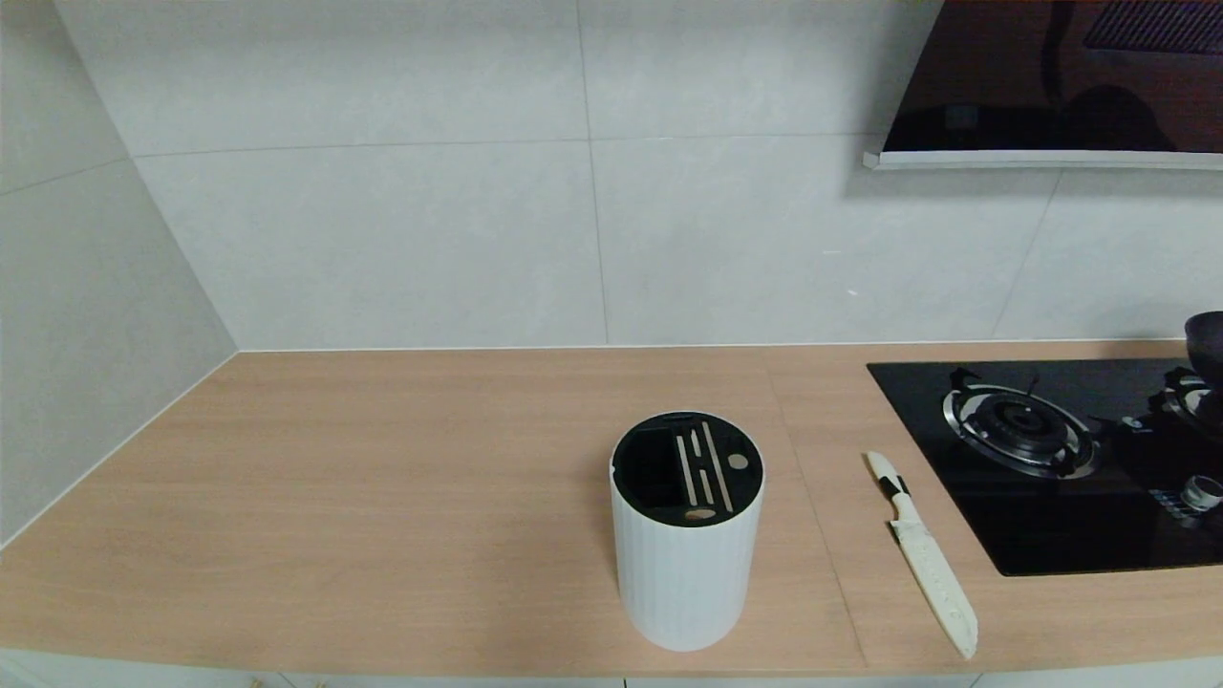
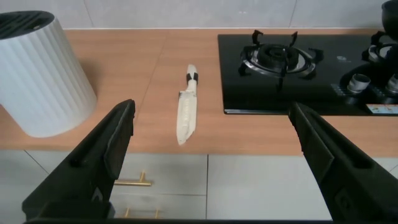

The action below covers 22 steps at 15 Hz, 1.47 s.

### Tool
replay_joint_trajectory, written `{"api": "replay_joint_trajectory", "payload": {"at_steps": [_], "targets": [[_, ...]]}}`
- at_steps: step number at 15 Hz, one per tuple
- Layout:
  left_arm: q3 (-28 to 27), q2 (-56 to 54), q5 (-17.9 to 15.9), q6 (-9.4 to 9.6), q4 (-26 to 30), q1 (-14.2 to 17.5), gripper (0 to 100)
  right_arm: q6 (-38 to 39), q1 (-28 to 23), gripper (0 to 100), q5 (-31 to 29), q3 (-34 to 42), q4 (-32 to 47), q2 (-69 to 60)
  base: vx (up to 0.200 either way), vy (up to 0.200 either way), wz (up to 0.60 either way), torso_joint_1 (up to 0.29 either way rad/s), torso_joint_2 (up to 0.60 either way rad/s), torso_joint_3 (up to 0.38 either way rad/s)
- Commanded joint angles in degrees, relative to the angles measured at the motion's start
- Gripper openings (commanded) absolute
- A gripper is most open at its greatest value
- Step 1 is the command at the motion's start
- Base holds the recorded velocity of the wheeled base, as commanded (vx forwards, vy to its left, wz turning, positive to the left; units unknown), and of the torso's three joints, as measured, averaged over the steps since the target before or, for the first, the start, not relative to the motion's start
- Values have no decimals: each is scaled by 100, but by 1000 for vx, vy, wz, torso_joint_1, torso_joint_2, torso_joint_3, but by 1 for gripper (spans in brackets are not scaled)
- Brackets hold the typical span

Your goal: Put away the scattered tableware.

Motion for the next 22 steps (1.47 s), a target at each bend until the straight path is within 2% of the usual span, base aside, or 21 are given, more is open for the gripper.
{"api": "replay_joint_trajectory", "payload": {"at_steps": [1, 10, 11, 12, 14, 18, 22], "targets": [[0, 0, -4, 0, -1, 2, 100, -4, 2, 100, 2, 1, -3, 7, 0, 0, 0, 0, 0, 0], [0, 0, -4, 9, -1, 2, 100, -198, 2, 100, -34, 1, -3, 7, 0, 0, 0, 0, 0, 0], [0, 0, -4, 9, -1, 2, 100, -215, 11, 100, -42, -78, -117, 7, 0, 0, 0, 0, 0, 0], [0, 0, -4, 9, -1, 2, 100, -127, 11, 100, 28, -509, -416, 34, 0, 0, 0, 0, 0, 0], [0, 0, 5, 9, -1, 2, 100, -110, 54, 100, 292, -755, -126, 376, 0, 0, 0, 0, 0, 0], [0, 0, 5, 9, -1, 2, 100, -110, 98, 100, 837, -1142, -91, 2090, 0, 0, 0, 0, 0, 0], [0, 0, -4, 9, -1, 2, 100, -110, 301, 100, 889, -1810, -91, 3918, 0, 0, 0, 0, 0, 0]]}}
